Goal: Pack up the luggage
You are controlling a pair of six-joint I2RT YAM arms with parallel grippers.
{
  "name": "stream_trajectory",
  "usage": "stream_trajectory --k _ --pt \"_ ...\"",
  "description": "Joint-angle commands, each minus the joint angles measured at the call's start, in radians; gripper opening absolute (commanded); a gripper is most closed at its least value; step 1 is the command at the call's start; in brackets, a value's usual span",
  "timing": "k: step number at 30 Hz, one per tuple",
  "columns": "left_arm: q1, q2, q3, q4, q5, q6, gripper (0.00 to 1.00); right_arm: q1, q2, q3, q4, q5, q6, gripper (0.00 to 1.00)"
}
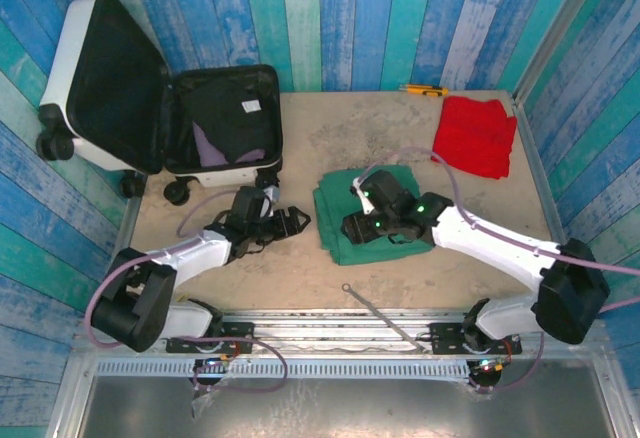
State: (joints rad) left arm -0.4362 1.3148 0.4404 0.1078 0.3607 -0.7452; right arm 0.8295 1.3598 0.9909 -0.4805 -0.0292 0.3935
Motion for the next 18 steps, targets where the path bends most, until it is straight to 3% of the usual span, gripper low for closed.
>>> stream_trajectory --k 1,4,11,18 --pt "-0.006 0.003 -0.027 0.156 0.009 -0.095 0.94 -0.005 0.032 0.085 -0.021 0.064 -0.023 0.80" --pt "-0.006 -0.053 -0.047 0.144 -0.051 -0.117 0.94 -0.010 0.165 0.225 -0.050 0.084 -0.069 0.81" --pt "0.000 -0.417 -0.138 -0.113 -0.367 -0.177 0.94 0.029 0.532 0.612 -0.261 0.185 -0.093 0.79" --pt "0.034 -0.776 -0.322 -0.201 -0.447 -0.281 0.94 0.091 0.725 0.744 -0.377 0.305 -0.024 0.78"
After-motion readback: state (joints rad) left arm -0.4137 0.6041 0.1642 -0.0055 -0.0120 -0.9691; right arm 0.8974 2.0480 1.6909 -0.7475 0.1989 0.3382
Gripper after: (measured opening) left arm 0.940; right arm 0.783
